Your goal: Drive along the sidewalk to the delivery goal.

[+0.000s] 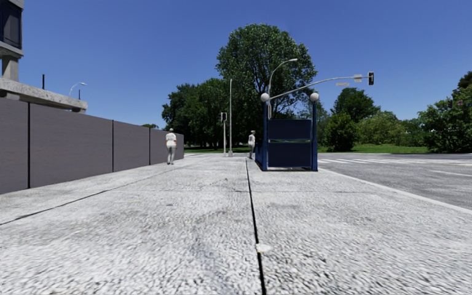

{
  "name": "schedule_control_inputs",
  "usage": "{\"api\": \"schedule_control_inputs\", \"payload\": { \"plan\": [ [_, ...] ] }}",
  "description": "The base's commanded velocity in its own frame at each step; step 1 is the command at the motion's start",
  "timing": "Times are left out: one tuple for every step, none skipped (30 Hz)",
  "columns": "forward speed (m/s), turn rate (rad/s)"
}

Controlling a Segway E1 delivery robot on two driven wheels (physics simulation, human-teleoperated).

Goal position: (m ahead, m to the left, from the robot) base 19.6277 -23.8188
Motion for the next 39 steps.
{"api": "schedule_control_inputs", "payload": {
  "plan": [
    [2.00,0.00],
    [2.00,0.00],
    [2.00,0.00],
    [2.00,0.00],
    [2.00,0.00],
    [2.00,0.00],
    [2.00,0.00],
    [2.00,0.00],
    [2.00,0.00],
    [2.00,0.00],
    [2.00,0.00],
    [2.00,0.00],
    [2.00,0.00],
    [2.00,0.00],
    [2.00,0.00],
    [2.00,0.00],
    [2.00,0.00],
    [2.00,0.00],
    [2.00,0.00],
    [2.00,0.00],
    [2.00,0.00],
    [2.00,0.00],
    [2.00,0.00],
    [2.00,0.00],
    [2.00,0.00],
    [2.00,0.00],
    [2.00,0.00],
    [2.00,0.00],
    [2.00,0.00],
    [2.00,0.00],
    [2.00,0.00],
    [2.00,0.00],
    [2.00,0.00],
    [2.00,0.00],
    [2.00,0.00],
    [2.00,0.00],
    [2.00,0.00],
    [2.00,0.00],
    [2.00,0.00]
  ]
}}
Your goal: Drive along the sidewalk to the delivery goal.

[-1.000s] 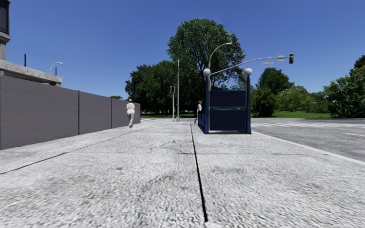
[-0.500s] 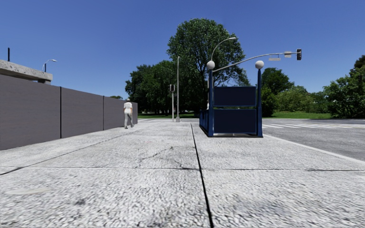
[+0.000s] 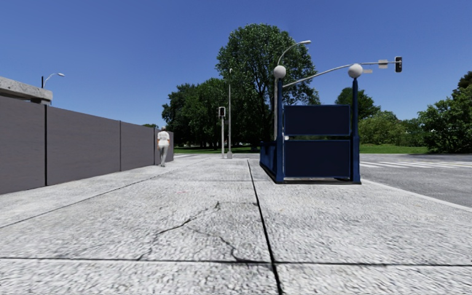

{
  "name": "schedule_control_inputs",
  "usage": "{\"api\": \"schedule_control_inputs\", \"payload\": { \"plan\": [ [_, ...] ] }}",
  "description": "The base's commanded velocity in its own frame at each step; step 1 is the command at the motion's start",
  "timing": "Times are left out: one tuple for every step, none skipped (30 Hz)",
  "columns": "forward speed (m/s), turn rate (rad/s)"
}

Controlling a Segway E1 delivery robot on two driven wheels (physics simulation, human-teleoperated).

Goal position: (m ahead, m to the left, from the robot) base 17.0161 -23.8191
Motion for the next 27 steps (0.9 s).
{"api": "schedule_control_inputs", "payload": {
  "plan": [
    [2.00,0.00],
    [2.00,0.00],
    [2.00,0.00],
    [2.00,0.00],
    [2.00,0.00],
    [2.00,0.00],
    [2.00,0.00],
    [2.00,0.00],
    [2.00,0.00],
    [2.00,0.00],
    [2.00,0.00],
    [2.00,0.00],
    [2.00,0.00],
    [2.00,0.00],
    [2.00,0.00],
    [2.00,0.00],
    [2.00,0.00],
    [2.00,0.00],
    [2.00,0.00],
    [2.00,0.00],
    [2.00,0.00],
    [2.00,0.00],
    [2.00,0.00],
    [2.00,0.00],
    [2.00,0.00],
    [2.00,0.00],
    [2.00,0.00]
  ]
}}
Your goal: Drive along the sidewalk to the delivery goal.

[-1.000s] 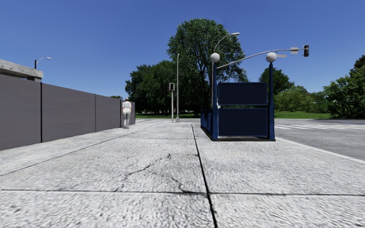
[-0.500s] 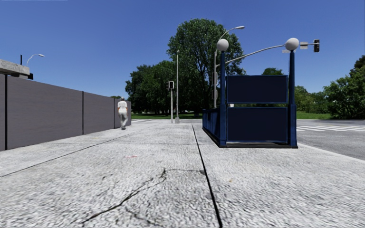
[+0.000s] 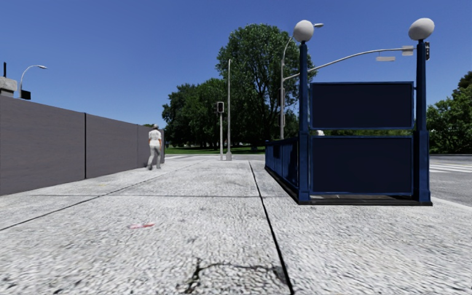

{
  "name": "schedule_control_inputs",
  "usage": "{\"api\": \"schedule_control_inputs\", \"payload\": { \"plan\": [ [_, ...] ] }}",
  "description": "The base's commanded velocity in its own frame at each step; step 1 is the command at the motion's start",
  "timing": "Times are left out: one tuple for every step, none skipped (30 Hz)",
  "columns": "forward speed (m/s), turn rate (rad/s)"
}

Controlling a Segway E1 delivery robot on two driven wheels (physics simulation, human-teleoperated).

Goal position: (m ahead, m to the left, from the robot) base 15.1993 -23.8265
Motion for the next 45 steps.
{"api": "schedule_control_inputs", "payload": {
  "plan": [
    [2.00,0.00],
    [2.00,0.00],
    [2.00,0.00],
    [2.00,0.00],
    [2.00,0.00],
    [2.00,0.00],
    [2.00,0.00],
    [2.00,0.00],
    [2.00,0.00],
    [2.00,0.00],
    [2.00,0.00],
    [2.00,0.00],
    [2.00,0.00],
    [2.00,0.00],
    [2.00,0.00],
    [2.00,0.00],
    [2.00,0.00],
    [2.00,0.00],
    [2.00,0.00],
    [2.00,0.00],
    [2.00,0.00],
    [2.00,0.00],
    [2.00,0.00],
    [2.00,0.00],
    [2.00,0.00],
    [2.00,0.00],
    [2.00,0.00],
    [2.00,0.00],
    [2.00,0.00],
    [2.00,0.00],
    [2.00,0.00],
    [2.00,0.00],
    [2.00,0.00],
    [2.00,0.00],
    [2.00,0.00],
    [2.00,0.00],
    [2.00,0.00],
    [2.00,0.00],
    [2.00,0.00],
    [2.00,0.00],
    [2.00,0.00],
    [2.00,0.00],
    [2.00,0.00],
    [2.00,0.00],
    [2.00,0.00]
  ]
}}
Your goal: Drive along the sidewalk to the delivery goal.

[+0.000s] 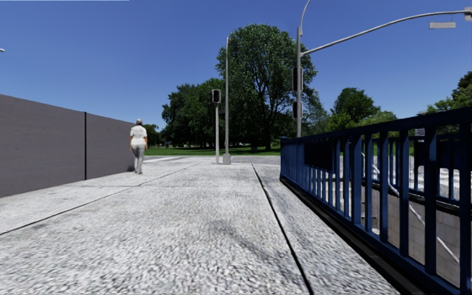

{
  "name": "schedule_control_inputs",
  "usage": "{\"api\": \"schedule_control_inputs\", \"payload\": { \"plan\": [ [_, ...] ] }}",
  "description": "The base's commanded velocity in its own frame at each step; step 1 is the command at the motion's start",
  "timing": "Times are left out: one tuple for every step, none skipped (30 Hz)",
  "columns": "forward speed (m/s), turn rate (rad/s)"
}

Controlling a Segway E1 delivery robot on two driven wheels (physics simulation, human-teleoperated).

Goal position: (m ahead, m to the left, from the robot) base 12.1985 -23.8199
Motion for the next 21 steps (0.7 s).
{"api": "schedule_control_inputs", "payload": {
  "plan": [
    [2.00,0.00],
    [2.00,0.00],
    [2.00,0.00],
    [2.00,0.00],
    [2.00,0.00],
    [2.00,0.00],
    [2.00,0.00],
    [2.00,0.00],
    [2.00,0.00],
    [2.00,0.00],
    [2.00,0.00],
    [2.00,0.00],
    [2.00,0.00],
    [2.00,0.00],
    [2.00,0.00],
    [2.00,0.00],
    [2.00,0.00],
    [2.00,0.00],
    [2.00,0.00],
    [2.00,0.00],
    [2.00,0.00]
  ]
}}
